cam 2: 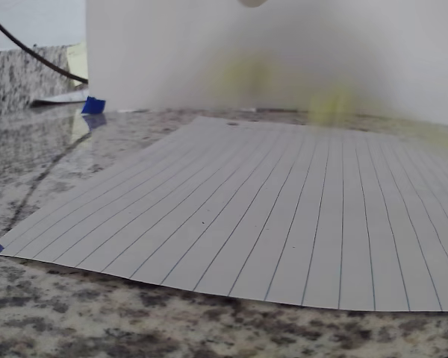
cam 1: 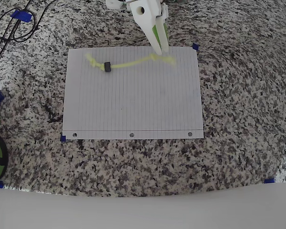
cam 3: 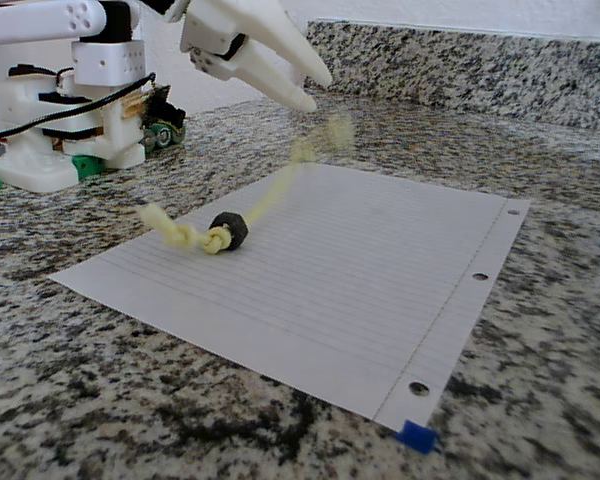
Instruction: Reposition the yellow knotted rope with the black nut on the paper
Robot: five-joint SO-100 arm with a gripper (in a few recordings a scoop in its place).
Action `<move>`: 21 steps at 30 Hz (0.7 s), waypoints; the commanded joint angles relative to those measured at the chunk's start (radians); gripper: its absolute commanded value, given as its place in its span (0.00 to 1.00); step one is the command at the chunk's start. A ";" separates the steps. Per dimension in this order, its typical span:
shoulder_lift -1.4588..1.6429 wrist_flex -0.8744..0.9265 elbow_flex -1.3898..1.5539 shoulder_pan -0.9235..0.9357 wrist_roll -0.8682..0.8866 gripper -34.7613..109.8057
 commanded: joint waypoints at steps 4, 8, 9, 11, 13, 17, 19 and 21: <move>-0.003 -0.011 -0.005 -0.020 -0.156 0.70; -0.002 -0.015 -0.006 -0.014 -0.224 0.68; -0.002 -0.017 -0.006 -0.012 -0.250 0.67; -0.003 -0.020 -0.009 -0.002 -0.318 0.64; -0.020 -0.020 -0.020 0.028 -0.385 0.56; -0.107 0.032 -0.098 0.117 -0.577 0.33; -0.166 0.063 -0.144 0.169 -0.675 0.24; -0.253 0.095 -0.204 0.218 -0.795 0.24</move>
